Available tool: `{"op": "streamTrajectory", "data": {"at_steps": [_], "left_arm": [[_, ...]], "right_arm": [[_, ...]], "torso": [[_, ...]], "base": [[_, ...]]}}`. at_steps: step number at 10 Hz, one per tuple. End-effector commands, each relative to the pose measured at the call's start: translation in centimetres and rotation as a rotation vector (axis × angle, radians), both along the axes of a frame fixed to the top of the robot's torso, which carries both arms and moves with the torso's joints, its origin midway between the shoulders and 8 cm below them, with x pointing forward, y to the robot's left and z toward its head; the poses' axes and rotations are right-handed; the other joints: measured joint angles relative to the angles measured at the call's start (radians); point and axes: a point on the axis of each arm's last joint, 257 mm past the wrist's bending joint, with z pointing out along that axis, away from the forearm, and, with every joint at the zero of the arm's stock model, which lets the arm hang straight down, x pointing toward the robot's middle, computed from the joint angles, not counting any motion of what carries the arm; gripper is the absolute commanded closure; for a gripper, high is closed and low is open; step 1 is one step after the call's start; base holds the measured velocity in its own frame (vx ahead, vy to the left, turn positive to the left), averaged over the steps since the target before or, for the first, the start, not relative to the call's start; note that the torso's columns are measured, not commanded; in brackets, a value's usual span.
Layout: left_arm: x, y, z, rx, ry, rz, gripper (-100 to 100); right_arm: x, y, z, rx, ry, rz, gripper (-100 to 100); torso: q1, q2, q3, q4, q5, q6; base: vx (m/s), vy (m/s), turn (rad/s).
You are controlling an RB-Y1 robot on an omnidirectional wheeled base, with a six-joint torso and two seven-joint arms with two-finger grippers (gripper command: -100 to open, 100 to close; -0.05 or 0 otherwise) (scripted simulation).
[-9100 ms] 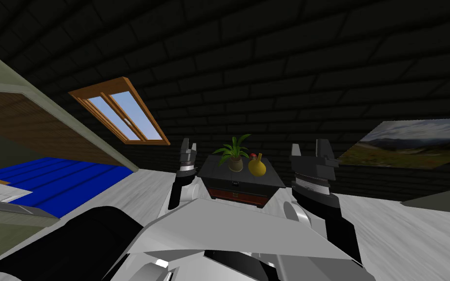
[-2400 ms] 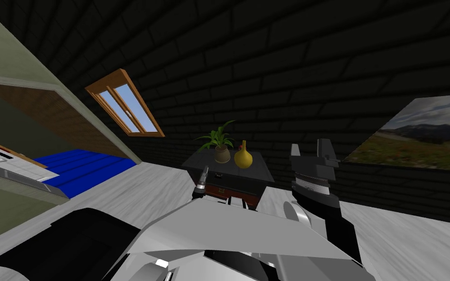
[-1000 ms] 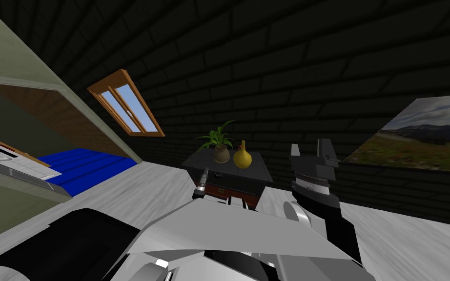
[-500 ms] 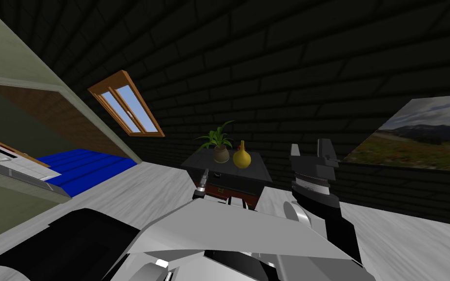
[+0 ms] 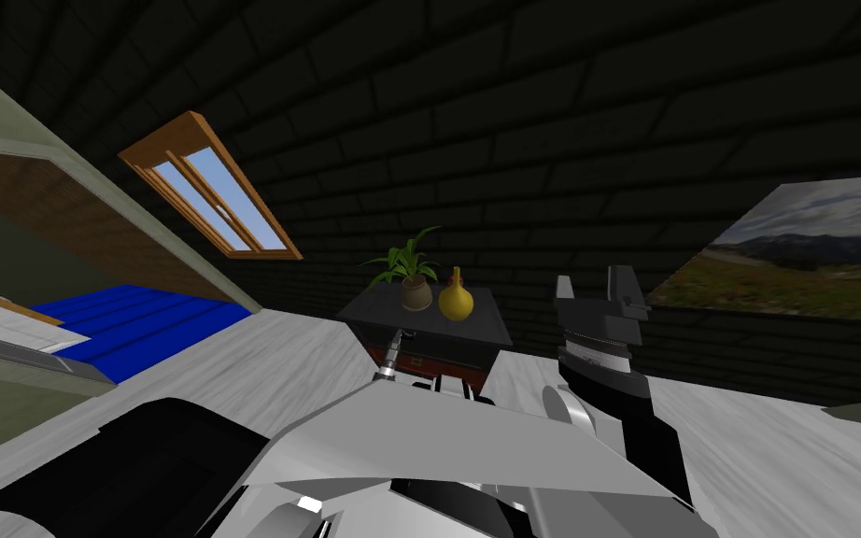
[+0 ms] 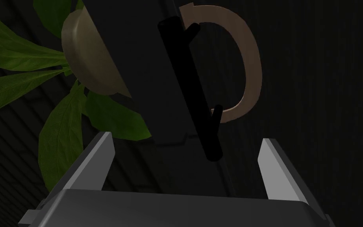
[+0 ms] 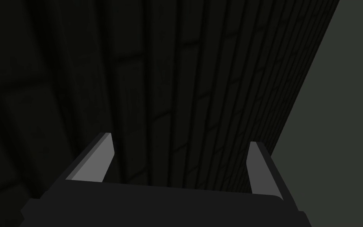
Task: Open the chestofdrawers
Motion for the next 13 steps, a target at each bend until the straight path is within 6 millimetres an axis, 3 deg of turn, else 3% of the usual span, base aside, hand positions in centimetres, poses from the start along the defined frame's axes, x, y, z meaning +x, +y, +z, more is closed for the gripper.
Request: {"op": "streamTrajectory", "data": {"at_steps": [1, 3, 6, 7, 8, 13], "left_arm": [[-1.2, -1.0, -3.2, -0.015, 0.086, -0.003, -100], [-1.0, -0.9, -2.9, -0.014, 0.08, -0.003, -100], [1.2, -0.2, -2.1, -0.012, 0.082, -0.003, -100], [0.8, -0.3, -2.2, -0.012, 0.08, -0.003, -100], [-0.2, -0.6, -2.6, -0.013, 0.082, -0.003, 100], [0.7, -0.2, -2.1, -0.013, 0.081, -0.011, 100]], "right_arm": [[0.0, 0.0, 0.0, 0.0, 0.0, 0.0, 0], [0.0, 0.0, 0.0, 0.0, 0.0, 0.0, 0], [0.0, 0.0, 0.0, 0.0, 0.0, 0.0, 0], [0.0, 0.0, 0.0, 0.0, 0.0, 0.0, 0], [0.0, 0.0, 0.0, 0.0, 0.0, 0.0, 0], [0.0, 0.0, 0.0, 0.0, 0.0, 0.0, 0]], "torso": [[-0.001, 0.0, 0.0, 0.0, 0.0, 0.0], [-0.001, -0.002, -0.001, -0.001, 0.0, 0.0], [0.0, -0.003, -0.002, -0.001, 0.0, 0.0], [-0.001, -0.003, -0.002, 0.0, 0.0, 0.0], [0.0, -0.003, -0.001, 0.0, 0.0, 0.001], [-0.002, 0.003, 0.002, -0.001, 0.0, -0.001]], "base": [[-0.008, -0.07, -0.045], [-0.006, -0.038, -0.005], [0.005, -0.025, 0.0], [0.001, -0.009, 0.007], [-0.004, 0.016, -0.005], [-0.089, -0.009, 0.011]]}}
